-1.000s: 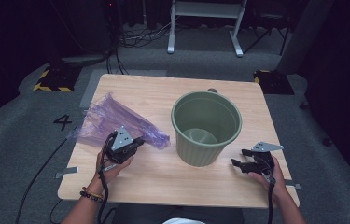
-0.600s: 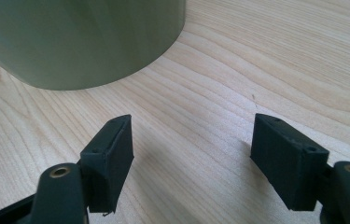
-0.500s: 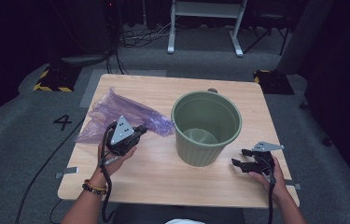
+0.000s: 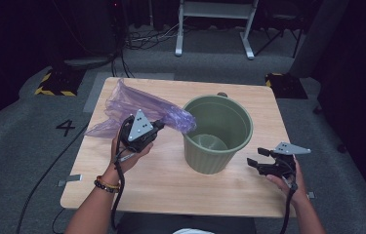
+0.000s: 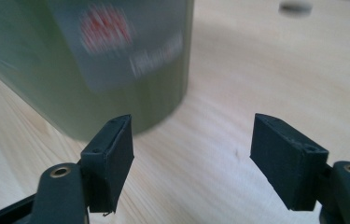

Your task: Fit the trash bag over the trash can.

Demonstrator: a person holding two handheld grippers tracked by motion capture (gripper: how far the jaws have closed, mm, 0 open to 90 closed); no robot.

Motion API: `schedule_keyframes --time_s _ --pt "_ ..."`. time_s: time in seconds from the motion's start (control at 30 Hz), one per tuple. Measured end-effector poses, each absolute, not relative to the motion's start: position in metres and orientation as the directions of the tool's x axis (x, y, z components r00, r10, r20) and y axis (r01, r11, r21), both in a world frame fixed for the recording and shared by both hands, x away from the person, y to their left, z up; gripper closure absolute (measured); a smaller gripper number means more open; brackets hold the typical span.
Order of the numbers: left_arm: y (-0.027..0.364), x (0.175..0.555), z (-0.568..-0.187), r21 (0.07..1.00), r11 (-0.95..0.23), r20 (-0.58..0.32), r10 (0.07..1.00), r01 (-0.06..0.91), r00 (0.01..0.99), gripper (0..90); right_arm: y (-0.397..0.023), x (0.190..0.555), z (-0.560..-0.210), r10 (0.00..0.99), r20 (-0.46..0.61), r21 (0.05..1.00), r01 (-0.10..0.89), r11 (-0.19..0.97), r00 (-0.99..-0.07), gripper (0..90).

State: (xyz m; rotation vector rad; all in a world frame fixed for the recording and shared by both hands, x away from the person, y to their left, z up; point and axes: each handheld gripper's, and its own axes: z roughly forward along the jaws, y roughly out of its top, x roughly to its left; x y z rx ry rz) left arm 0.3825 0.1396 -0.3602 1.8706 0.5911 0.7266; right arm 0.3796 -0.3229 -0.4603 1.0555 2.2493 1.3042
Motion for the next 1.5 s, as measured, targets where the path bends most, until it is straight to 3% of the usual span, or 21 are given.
schedule_keyframes --time_s 0.5,0.87,1.33,1.43,1.47,1.5 --pt "0.100 0.393 -0.341 0.894 -0.447 0.280 0.617 0.035 0.736 89.8 -0.324 0.353 -0.361 0.697 -0.040 0.951 0.186 0.245 -0.716 33.3" --pt "0.072 0.396 -0.341 0.864 -0.502 0.313 0.575 0.024 0.756 89.7 -0.269 0.349 -0.308 0.583 -0.147 0.946 0.058 0.318 -0.799 33.0" --pt "0.052 0.391 -0.343 0.835 -0.550 0.368 0.546 -0.009 0.752 89.6 -0.204 0.365 -0.296 0.503 -0.168 0.909 0.064 0.411 -0.848 29.9" --pt "0.049 0.389 -0.343 0.838 -0.545 0.364 0.540 -0.014 0.758 89.6 -0.201 0.371 -0.299 0.524 -0.166 0.901 0.087 0.425 -0.835 35.9" --pt "0.048 0.388 -0.343 0.836 -0.549 0.371 0.537 -0.020 0.758 89.5 -0.200 0.375 -0.300 0.512 -0.157 0.894 0.099 0.436 -0.844 46.4" --pt "0.048 0.388 -0.343 0.835 -0.550 0.372 0.534 -0.022 0.759 89.5 -0.200 0.375 -0.300 0.512 -0.157 0.894 0.099 0.436 -0.844 46.4"
